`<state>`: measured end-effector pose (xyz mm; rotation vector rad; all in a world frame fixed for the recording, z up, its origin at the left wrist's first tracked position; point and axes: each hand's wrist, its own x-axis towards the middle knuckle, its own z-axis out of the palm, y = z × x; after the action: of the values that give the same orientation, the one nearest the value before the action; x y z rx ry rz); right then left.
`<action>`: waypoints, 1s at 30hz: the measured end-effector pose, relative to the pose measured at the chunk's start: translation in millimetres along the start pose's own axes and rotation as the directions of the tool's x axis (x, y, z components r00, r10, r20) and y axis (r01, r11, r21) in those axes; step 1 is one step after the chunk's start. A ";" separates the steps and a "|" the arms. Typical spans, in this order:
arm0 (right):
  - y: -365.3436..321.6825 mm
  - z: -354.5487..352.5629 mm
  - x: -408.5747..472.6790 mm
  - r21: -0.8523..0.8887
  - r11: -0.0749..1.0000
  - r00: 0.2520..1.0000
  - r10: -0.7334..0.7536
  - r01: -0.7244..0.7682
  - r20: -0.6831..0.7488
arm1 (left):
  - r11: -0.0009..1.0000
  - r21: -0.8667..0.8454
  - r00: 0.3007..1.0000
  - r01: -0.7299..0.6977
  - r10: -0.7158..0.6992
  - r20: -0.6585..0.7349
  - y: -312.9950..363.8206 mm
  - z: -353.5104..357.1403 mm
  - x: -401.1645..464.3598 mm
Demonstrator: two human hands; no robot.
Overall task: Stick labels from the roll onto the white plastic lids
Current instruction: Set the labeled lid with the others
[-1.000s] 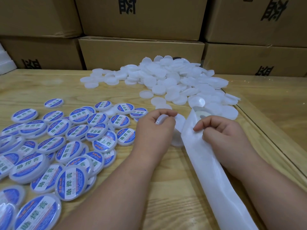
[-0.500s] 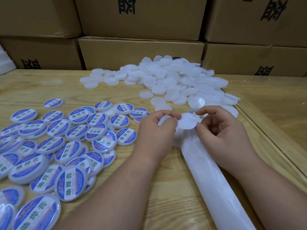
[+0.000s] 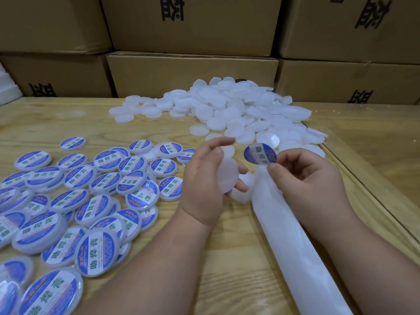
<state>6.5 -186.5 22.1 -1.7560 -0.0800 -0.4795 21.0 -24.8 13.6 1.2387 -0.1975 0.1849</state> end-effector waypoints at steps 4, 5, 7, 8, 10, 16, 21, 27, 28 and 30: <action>-5.6 -4.2 2.7 0.314 0.897 0.951 0.284 -0.310 0.126 | 0.990 -0.115 0.997 0.076 -0.074 0.021 1.1 -3.0 3.1; -7.0 -5.9 4.5 0.393 0.828 0.916 0.346 -0.400 0.203 | 0.986 -0.133 0.995 0.096 -0.096 0.010 1.2 -2.9 4.5; -8.4 -8.6 7.6 0.431 0.713 0.830 0.428 -0.553 0.357 | 0.981 -0.155 0.993 0.119 -0.120 0.006 1.3 -2.4 7.3; -7.9 -9.6 8.4 0.409 0.685 0.791 0.444 -0.602 0.420 | 0.980 -0.156 0.992 0.128 -0.128 0.009 0.6 -2.5 8.7; -6.7 -10.3 9.3 0.349 0.681 0.742 0.446 -0.644 0.500 | 0.979 -0.148 0.990 0.143 -0.144 0.001 -1.3 -2.8 10.6; -4.3 -9.9 8.5 0.243 0.762 0.720 0.383 -0.601 0.579 | 0.966 -0.134 0.975 0.220 -0.219 0.026 -1.8 -2.1 12.4; 1.2 -8.6 9.4 0.239 0.768 0.716 0.368 -0.594 0.593 | 0.976 -0.038 0.971 0.216 -0.211 0.111 -4.8 -2.3 12.5; 2.8 -6.9 9.0 0.224 0.767 0.711 0.386 -0.601 0.588 | 0.983 0.011 0.966 0.181 -0.180 0.188 -8.6 -3.1 13.0; 2.7 -6.7 9.0 0.223 0.765 0.708 0.386 -0.604 0.591 | 0.983 0.016 0.965 0.181 -0.181 0.191 -8.7 -3.4 12.9; 2.7 -6.0 9.0 0.220 0.765 0.707 0.389 -0.605 0.590 | 0.983 0.020 0.965 0.181 -0.182 0.191 -9.0 -3.6 12.9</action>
<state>13.9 -194.7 23.8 -1.3661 -0.0569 0.4157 35.9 -23.8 7.5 1.2699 -0.2496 -0.0942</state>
